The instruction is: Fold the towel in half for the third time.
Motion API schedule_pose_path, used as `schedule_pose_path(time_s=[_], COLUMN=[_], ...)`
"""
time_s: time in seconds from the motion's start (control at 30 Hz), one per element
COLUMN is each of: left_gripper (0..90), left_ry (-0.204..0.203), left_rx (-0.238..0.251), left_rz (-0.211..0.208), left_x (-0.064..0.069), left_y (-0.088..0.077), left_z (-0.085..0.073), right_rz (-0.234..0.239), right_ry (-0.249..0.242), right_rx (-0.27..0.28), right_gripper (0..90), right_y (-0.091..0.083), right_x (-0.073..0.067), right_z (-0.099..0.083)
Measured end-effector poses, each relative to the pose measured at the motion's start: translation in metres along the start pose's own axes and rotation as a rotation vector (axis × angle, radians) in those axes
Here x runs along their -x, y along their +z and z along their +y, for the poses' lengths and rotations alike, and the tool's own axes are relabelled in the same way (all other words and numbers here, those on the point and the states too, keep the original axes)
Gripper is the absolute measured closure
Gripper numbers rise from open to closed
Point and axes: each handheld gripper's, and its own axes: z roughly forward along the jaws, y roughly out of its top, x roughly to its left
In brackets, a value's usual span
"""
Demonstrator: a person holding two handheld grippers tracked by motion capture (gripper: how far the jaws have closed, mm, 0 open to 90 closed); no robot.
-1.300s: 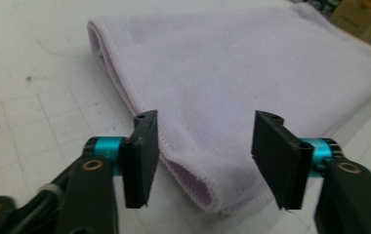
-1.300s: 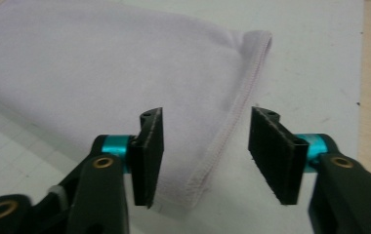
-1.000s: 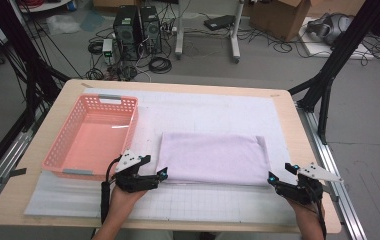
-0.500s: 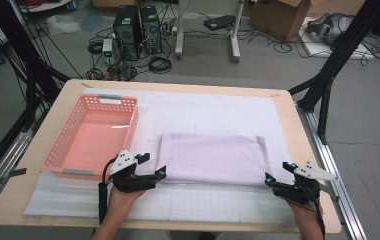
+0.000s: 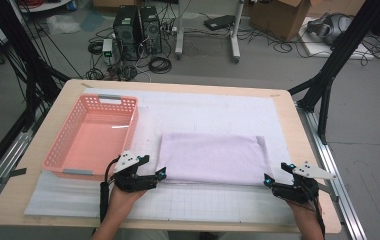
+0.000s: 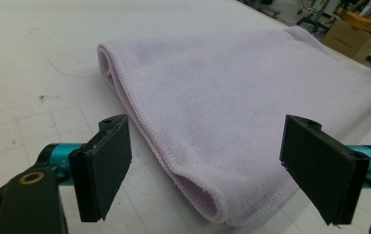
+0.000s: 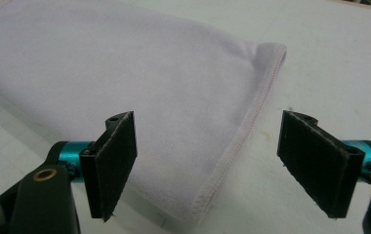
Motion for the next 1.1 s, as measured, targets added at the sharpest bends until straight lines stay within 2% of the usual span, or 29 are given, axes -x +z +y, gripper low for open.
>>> schedule_pose_path(time_s=[0.07,0.13,0.27,0.4,0.63,0.8,1.03,1.1], left_gripper=[20.4,21.5,23.1,27.0,30.6,35.2,46.1,46.9], left_ry=[0.005,-0.009,-0.019,-0.015,-0.060,-0.049,-0.018,-0.004], left_rx=[-0.013,-0.018,-0.041,-0.071,-0.122,-0.172,-0.227,-0.234], left_rz=[0.001,-0.002,0.003,0.024,0.061,0.073,0.021,0.027], left_x=[-0.001,-0.001,-0.002,-0.002,-0.006,-0.004,0.001,0.004], left_y=[0.000,0.001,0.002,0.003,0.004,0.008,0.014,0.016], left_z=[0.000,0.000,0.000,0.000,0.000,0.001,0.001,0.001], right_rz=[0.009,0.012,-0.004,0.008,0.029,0.040,0.055,0.061], right_ry=[0.004,0.000,-0.001,0.014,0.010,0.004,-0.008,-0.014], right_rx=[-0.008,-0.006,-0.002,-0.001,0.000,0.000,0.010,0.011], right_gripper=[21.3,21.3,21.3,21.2,21.0,21.0,21.0,21.0], right_y=[0.001,0.002,0.003,0.004,0.010,0.014,0.019,0.022], right_x=[-0.002,-0.002,-0.004,-0.005,-0.008,-0.010,-0.015,-0.018], right_z=[0.000,0.000,0.003,0.005,0.010,0.012,0.020,0.023])
